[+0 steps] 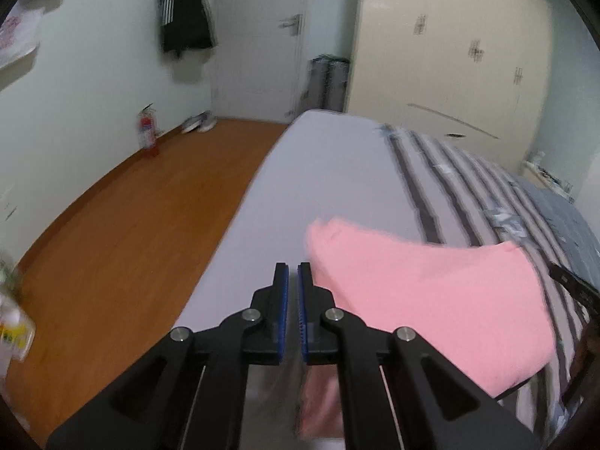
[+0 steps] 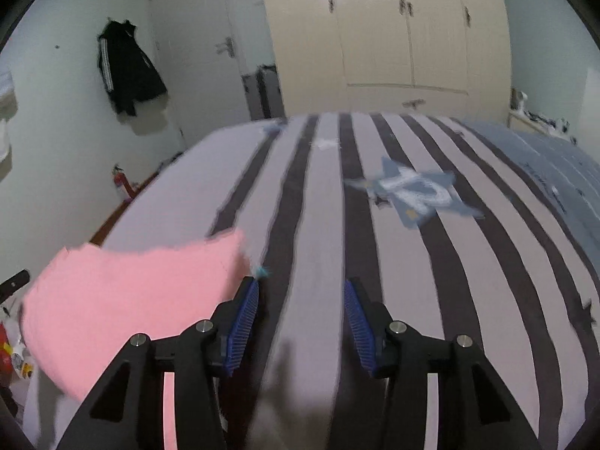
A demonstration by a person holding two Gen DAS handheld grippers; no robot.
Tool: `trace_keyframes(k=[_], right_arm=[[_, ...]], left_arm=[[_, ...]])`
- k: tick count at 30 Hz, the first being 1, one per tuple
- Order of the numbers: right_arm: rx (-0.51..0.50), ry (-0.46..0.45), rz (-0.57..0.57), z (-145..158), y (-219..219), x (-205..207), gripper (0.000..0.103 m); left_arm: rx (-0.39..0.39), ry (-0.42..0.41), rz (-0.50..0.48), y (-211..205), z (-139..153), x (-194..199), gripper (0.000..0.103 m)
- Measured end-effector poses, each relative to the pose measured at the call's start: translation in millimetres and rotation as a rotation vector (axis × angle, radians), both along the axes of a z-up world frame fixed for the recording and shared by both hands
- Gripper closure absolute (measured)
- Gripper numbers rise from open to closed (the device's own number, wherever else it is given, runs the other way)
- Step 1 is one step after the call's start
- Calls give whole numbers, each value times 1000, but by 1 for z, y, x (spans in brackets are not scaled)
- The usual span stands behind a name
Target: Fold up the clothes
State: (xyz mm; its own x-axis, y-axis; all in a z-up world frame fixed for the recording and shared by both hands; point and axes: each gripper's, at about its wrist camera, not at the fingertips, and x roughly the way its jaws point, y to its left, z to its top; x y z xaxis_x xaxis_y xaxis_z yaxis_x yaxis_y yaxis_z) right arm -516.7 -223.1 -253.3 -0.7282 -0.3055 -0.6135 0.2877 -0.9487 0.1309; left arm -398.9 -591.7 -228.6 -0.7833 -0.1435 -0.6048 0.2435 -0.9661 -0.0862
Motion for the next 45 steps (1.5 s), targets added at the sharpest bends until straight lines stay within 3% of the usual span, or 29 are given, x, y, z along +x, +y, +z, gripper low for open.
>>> trace_keyframes(k=[4, 6, 9, 13, 18, 23, 26, 28, 29, 31, 36, 40, 45], right_arm=[[-30, 1, 100, 9, -43, -16, 59], [1, -19, 121, 0, -60, -24, 59], [53, -120, 105, -30, -73, -42, 63], [40, -129, 84, -38, -60, -55, 63], [22, -139, 37, -40, -37, -62, 63], [2, -73, -5, -12, -5, -53, 63], [-4, -29, 29, 16, 15, -30, 63], [1, 17, 60, 38, 27, -3, 60], [3, 42, 78, 48, 32, 14, 58], [-1, 87, 116, 66, 43, 50, 36], [-22, 116, 192, 88, 71, 125, 16], [-29, 82, 225, 92, 105, 175, 7], [-6, 86, 259, 100, 148, 229, 4]], left_arm=[[-1, -50, -78, 16, -8, -39, 101], [10, -98, -84, 18, -20, -57, 101], [10, -160, -59, 9, -43, -67, 98], [62, -145, 33, -10, -45, -58, 96], [38, -183, 96, -31, -52, -43, 96], [28, -105, 127, -26, -25, 0, 95], [39, -61, 115, -10, -2, 27, 82], [51, -28, 103, 12, 19, 59, 49], [52, -9, 106, 23, 29, 73, 40], [53, 25, 115, 48, 46, 97, 18], [50, 37, 116, 128, 72, 160, 1], [-10, 20, 140, 197, 86, 202, 1], [-55, 22, 163, 266, 94, 250, 1]])
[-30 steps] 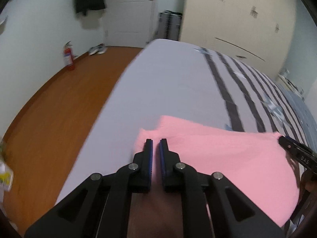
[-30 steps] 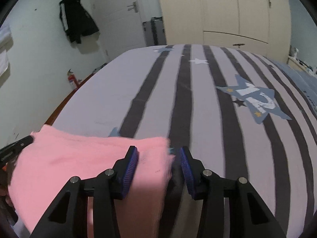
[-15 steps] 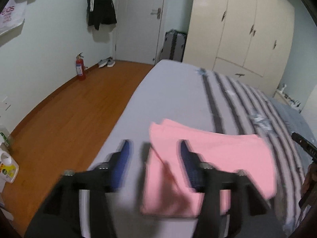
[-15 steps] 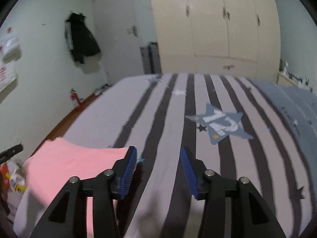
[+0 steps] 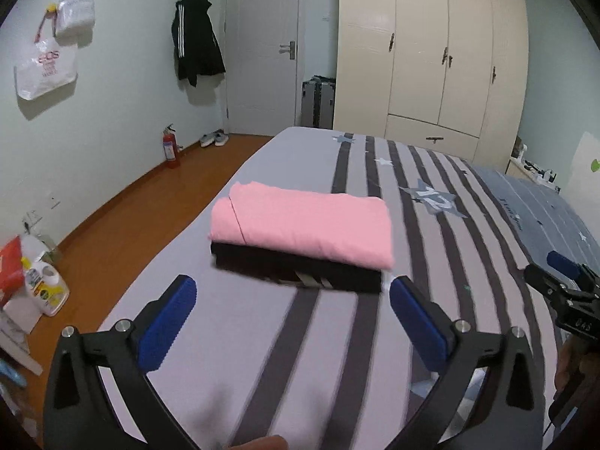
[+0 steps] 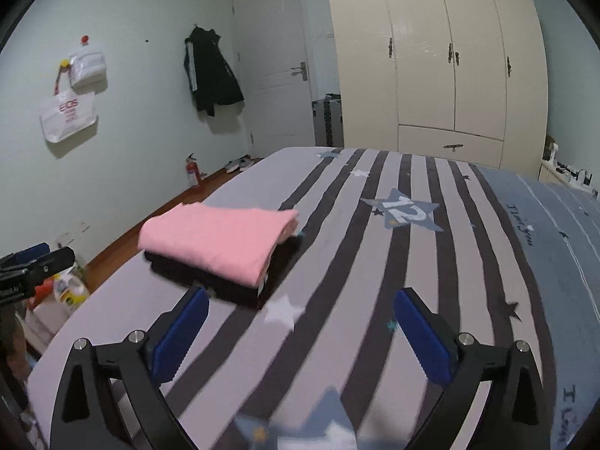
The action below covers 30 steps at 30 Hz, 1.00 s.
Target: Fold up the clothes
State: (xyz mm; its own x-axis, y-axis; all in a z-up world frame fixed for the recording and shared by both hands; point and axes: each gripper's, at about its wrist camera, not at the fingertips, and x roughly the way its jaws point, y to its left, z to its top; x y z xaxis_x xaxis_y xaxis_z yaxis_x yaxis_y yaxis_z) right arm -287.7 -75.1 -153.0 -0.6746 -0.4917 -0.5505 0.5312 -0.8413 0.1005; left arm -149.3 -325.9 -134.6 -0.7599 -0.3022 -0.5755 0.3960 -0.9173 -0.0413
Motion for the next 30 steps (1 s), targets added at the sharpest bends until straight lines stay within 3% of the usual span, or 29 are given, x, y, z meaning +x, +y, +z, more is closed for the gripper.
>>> trace_keyframes(k=[10, 20, 30], right_arm=[[4, 8, 37, -5, 57, 74, 1], [-68, 79, 118, -21, 81, 138, 1], [-63, 78, 120, 61, 149, 258, 1]], left_arm=[[18, 14, 101, 76, -10, 73, 1], [-24, 77, 89, 129, -20, 136, 1], [-7, 108, 101, 211, 64, 258, 1]])
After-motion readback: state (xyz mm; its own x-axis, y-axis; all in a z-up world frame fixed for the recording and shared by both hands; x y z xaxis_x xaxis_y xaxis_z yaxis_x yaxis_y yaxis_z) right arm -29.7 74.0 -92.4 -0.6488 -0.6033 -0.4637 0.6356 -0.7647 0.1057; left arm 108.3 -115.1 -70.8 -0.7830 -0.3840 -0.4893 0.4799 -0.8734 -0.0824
